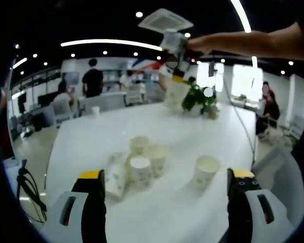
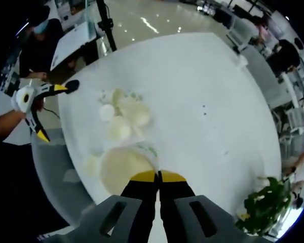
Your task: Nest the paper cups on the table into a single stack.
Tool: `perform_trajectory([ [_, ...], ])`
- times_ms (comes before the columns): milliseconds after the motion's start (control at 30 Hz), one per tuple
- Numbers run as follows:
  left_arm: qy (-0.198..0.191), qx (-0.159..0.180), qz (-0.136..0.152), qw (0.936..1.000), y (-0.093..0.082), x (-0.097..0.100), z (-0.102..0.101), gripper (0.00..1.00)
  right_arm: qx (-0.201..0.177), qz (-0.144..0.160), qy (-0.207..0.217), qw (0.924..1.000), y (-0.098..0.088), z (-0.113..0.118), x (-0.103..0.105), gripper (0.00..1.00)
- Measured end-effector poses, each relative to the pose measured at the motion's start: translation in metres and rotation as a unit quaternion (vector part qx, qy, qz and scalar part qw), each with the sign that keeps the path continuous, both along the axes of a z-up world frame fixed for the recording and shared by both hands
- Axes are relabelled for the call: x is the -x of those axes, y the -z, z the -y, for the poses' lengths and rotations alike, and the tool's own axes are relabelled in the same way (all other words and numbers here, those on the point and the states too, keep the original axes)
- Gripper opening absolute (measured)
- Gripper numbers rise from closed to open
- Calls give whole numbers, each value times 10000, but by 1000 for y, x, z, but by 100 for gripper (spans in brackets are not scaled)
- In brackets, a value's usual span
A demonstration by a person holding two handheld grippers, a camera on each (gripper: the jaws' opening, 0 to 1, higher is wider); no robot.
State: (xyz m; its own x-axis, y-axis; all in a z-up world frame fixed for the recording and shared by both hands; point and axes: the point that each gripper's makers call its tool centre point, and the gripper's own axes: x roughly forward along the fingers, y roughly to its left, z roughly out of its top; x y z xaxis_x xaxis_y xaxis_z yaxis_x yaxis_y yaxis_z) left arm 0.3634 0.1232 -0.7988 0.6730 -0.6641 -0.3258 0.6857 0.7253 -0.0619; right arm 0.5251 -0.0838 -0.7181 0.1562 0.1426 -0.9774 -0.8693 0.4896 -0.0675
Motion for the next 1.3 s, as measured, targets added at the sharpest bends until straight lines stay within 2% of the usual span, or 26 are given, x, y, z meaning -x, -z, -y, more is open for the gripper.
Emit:
perform_trajectory([
  [267,-1,-10,43,10000,-2,2,-1,98,9,-24,-36,10000,2,-2,3,0],
  [867,63,-66,73,9999,-5,3,2,98,91,-195,-86,9997,5,-8,36,0],
  [1300,83,-124,55,9999,-2,6,0,98,77,-268,-57,9996,7,-8,48,0],
])
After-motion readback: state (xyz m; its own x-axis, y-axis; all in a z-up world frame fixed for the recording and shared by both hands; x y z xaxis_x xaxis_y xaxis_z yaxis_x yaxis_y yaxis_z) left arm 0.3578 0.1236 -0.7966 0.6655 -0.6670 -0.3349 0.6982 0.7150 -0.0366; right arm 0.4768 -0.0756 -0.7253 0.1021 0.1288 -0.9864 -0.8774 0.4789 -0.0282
